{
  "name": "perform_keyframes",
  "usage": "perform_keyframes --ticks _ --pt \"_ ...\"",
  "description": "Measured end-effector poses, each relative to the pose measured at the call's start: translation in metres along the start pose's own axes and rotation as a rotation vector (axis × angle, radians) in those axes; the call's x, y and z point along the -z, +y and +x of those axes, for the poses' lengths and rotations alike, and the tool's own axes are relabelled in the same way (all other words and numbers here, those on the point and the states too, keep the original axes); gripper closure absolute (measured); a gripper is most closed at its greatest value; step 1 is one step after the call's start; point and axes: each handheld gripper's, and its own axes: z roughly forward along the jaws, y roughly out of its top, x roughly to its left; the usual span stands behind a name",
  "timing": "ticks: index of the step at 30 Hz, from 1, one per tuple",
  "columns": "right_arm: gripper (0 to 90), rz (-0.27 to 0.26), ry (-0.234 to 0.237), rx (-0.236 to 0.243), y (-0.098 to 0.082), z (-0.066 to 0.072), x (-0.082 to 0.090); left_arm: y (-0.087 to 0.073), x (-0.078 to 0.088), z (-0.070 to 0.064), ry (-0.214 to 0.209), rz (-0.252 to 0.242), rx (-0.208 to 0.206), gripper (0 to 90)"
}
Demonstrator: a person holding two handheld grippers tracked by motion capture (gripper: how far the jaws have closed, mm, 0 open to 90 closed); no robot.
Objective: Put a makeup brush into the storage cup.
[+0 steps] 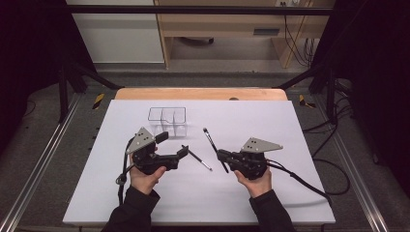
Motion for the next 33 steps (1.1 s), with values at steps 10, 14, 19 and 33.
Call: perform_keyframes --ticks 10,14,19,33 --pt "84.2 -0.012 0.007 0.001 -0.001 0.002 0.0 0.003 -0.016 -0.01 -0.038 -0.009 0.023 11.0" --pt "84.2 -0.017 0.005 0.0 -0.001 0.002 0.0 0.004 -0.023 -0.014 -0.054 -0.01 0.032 11.5" --pt "84.2 -0.02 0.005 0.003 -0.001 0.003 0.001 0.003 -0.031 -0.018 -0.072 -0.012 0.04 12.5" --pt "84.2 -0.03 0.005 0.005 -0.001 0.005 0.0 0.001 -0.043 -0.026 -0.107 -0.038 0.082 18.1"
